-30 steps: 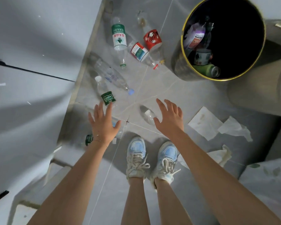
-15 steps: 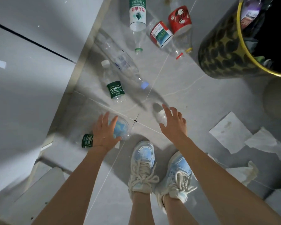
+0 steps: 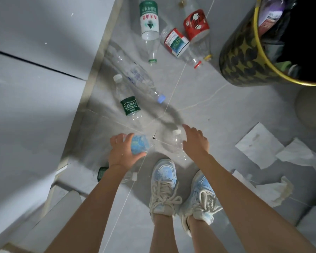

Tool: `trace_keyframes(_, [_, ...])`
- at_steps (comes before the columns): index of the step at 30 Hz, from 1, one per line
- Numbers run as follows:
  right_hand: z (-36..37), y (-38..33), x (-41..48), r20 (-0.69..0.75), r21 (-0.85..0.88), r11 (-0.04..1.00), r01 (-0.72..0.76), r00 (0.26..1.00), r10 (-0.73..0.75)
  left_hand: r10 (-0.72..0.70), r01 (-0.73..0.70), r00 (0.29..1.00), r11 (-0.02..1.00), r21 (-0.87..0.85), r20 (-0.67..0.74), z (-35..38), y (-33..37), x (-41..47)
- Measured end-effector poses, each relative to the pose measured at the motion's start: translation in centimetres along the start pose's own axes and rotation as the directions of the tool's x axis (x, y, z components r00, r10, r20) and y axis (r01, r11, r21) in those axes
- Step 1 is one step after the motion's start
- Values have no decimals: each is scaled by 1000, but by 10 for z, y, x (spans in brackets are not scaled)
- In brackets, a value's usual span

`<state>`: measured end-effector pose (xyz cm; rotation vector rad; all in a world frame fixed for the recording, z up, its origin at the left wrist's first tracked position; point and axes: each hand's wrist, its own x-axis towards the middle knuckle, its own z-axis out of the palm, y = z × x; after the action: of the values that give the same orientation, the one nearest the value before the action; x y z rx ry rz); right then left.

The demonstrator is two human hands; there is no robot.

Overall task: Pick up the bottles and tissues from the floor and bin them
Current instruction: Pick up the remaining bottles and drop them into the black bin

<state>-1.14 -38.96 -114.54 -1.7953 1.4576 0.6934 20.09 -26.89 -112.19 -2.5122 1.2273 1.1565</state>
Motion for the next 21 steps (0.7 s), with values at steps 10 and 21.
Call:
trace_keyframes(10, [36,-27,-2,111,219,976,-20,994,-5,153,-147,975,988,50,-161,-4,30,25])
trace_keyframes(21, [12,2,-9,-3,636,751,-177,973,232,1,-54,988,942,-333,-157,-31,71,19])
